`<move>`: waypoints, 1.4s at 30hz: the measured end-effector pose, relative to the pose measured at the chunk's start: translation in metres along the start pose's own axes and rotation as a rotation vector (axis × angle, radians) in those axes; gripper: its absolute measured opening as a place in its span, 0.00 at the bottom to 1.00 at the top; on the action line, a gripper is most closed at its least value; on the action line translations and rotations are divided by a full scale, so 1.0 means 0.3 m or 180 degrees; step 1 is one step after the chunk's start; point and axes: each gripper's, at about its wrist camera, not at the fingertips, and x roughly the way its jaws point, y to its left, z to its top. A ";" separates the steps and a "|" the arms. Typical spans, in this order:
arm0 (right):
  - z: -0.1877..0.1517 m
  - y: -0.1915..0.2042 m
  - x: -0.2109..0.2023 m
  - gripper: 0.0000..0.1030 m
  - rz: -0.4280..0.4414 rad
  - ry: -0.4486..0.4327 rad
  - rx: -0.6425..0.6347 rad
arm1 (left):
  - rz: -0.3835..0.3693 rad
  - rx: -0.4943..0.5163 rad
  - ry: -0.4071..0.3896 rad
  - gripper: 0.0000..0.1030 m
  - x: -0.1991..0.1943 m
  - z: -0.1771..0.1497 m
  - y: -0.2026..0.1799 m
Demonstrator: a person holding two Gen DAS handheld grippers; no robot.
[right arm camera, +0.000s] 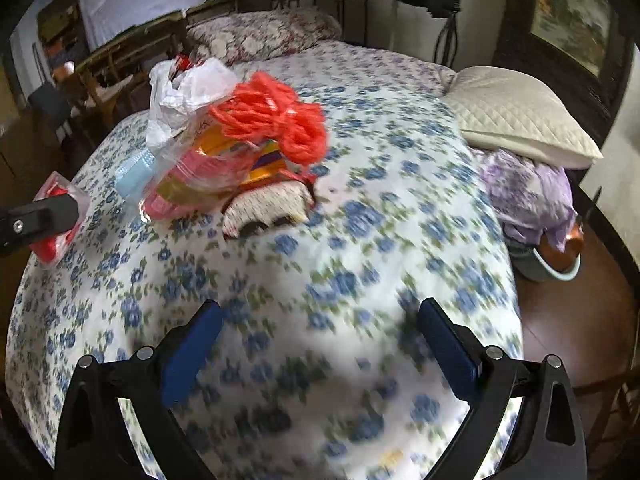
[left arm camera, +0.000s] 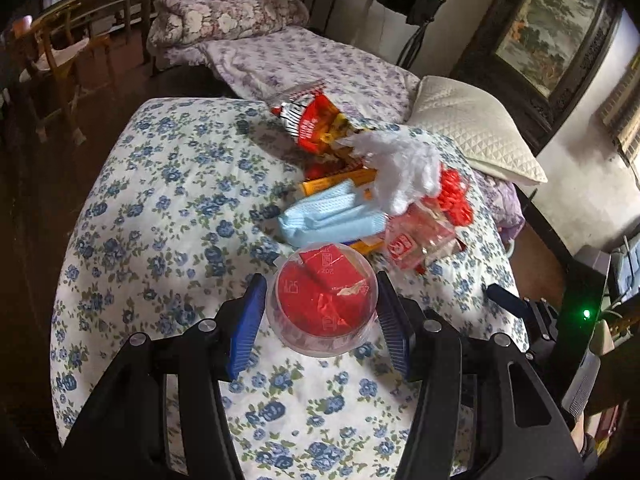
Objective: Collect trash
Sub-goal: 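Grasp the red snack wrapper with the right gripper while the left holds the cup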
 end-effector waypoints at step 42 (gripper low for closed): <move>-0.262 -0.092 -0.274 0.78 0.1427 -0.0086 0.0531 | 0.0116 0.0423 0.0099 0.53 0.030 -0.064 -0.101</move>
